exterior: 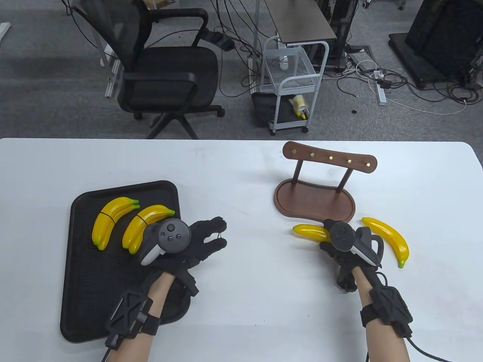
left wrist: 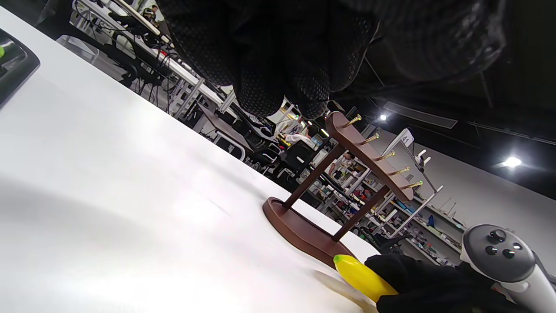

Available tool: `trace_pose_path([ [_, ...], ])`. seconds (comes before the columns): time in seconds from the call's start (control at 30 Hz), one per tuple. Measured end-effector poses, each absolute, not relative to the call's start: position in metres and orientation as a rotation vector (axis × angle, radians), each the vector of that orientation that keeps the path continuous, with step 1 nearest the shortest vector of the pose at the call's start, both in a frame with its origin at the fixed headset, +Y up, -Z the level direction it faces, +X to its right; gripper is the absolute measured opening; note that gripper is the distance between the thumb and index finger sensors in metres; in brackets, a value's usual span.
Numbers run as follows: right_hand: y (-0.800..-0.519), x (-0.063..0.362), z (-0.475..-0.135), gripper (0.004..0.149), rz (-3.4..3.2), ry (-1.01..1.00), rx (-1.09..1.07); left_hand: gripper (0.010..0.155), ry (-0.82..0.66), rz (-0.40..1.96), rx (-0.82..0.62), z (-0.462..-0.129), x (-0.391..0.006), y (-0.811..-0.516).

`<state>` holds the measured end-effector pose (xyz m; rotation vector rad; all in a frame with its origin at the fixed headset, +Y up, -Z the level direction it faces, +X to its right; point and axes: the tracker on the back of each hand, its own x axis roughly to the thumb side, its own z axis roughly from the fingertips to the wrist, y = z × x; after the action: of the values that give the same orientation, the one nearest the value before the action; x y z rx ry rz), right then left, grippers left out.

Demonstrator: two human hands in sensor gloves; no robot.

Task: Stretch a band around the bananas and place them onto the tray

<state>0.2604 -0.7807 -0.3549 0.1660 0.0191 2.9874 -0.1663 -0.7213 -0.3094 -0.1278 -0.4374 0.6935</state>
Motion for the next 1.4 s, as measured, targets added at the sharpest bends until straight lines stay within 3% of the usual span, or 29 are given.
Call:
trace_pose_path([
  [0.43,-0.745,0.302,-0.349,0.07,2.866,-0.108,0.124,0.065,-0.435,0.696,-0.132,-0.31,-0.166,-0.722],
  [0.73,-0.735,0.346,-0.343,0.07,2.859,-0.203,-0.039,0.065,-0.434,0.689,-0.14,-0.31,-0.166,-0.723],
  [1.4,-0.76,0.425,-0.337,0.069,2.764,-0.201,-0.438,0.064,-0.422,0.688,-0.15,-0.31,-0.168,-0.725],
])
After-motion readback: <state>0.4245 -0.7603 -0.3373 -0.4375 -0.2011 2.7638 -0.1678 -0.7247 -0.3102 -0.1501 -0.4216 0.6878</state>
